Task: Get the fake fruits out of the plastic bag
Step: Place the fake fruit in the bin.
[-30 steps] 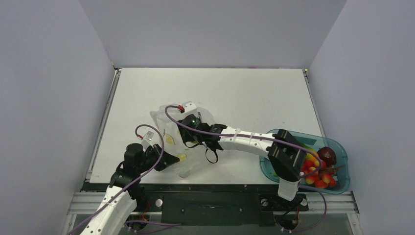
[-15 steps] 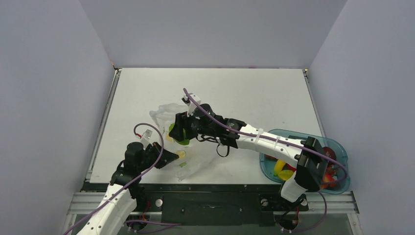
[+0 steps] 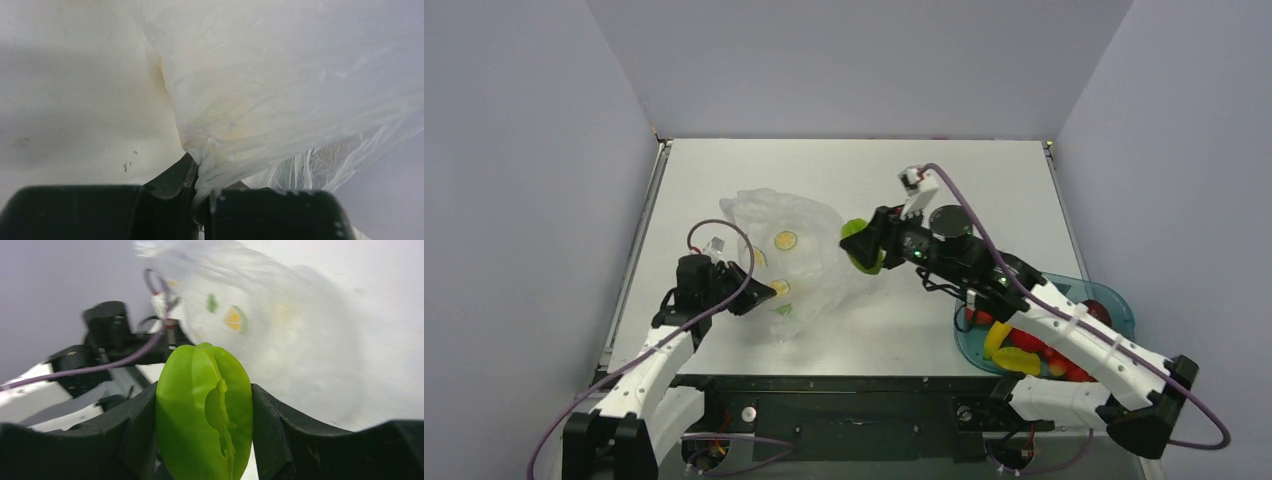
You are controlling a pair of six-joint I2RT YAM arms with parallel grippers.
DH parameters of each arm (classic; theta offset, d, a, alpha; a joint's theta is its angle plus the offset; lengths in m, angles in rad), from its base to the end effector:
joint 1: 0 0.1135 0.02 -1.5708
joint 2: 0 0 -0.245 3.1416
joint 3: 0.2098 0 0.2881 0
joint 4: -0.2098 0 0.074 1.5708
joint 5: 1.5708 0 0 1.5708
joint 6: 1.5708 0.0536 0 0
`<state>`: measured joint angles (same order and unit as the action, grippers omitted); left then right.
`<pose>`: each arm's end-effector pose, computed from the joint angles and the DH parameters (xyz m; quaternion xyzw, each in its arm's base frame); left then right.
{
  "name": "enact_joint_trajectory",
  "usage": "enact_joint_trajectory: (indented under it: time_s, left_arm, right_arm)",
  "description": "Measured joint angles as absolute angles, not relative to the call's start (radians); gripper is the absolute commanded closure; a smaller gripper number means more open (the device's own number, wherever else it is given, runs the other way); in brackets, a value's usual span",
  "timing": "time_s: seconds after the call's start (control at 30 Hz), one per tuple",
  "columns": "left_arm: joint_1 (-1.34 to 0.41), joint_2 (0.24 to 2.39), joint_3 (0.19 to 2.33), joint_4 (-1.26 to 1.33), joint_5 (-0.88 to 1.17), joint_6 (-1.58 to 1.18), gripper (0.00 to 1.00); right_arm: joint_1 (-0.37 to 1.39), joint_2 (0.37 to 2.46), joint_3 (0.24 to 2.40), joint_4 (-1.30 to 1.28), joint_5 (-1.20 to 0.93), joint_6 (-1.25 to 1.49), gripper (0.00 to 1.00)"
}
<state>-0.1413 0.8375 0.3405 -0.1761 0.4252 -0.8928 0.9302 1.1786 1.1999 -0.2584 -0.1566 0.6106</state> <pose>0.2230 -0.0541 0.1373 -0.2380 0.8528 -0.3749 0.2747 0.1906 0.2697 0.3761 -0.1724 0.7657 0.4735 0.3997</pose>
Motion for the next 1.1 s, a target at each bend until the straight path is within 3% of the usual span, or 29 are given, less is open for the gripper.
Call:
enact_joint_trajectory:
  time_s: [0.1,0.33,0.7,0.77,0.87,1.0,1.1]
  left_arm:
    - [-0.065,0.997,0.450,-0.164,0.466,-0.826,0.94]
    - [0.059,1.259,0.680,-0.182,0.567,-0.690,0.65]
    - [0.141,1.150,0.762,-0.331,0.547,-0.595,0.55]
    - [0.146,1.124,0.762,-0.361,0.540,-0.588,0.53]
    - [0.147,1.077,0.762,-0.404,0.530,-0.578,0.35]
    - [0.149,0.982,0.766,-0.457,0.524,-0.572,0.24]
    - [0.150,0.899,0.796,-0.498,0.524,-0.575,0.19]
  right_arm:
    - [0.817,1.046,1.093,-0.326,-0.069,0.603,1.00]
    - [0.561,0.842,0.867,-0.520,0.106,0.597,1.00]
    - [0.290,0.824,0.740,-0.702,0.242,0.642,1.00]
    - [0.283,0.839,0.716,-0.718,0.241,0.656,0.96]
    - [0.282,0.840,0.681,-0.743,0.239,0.688,0.86]
    - [0.280,0.804,0.657,-0.773,0.250,0.745,0.76]
    - [0.274,0.756,0.624,-0.788,0.268,0.782,0.52]
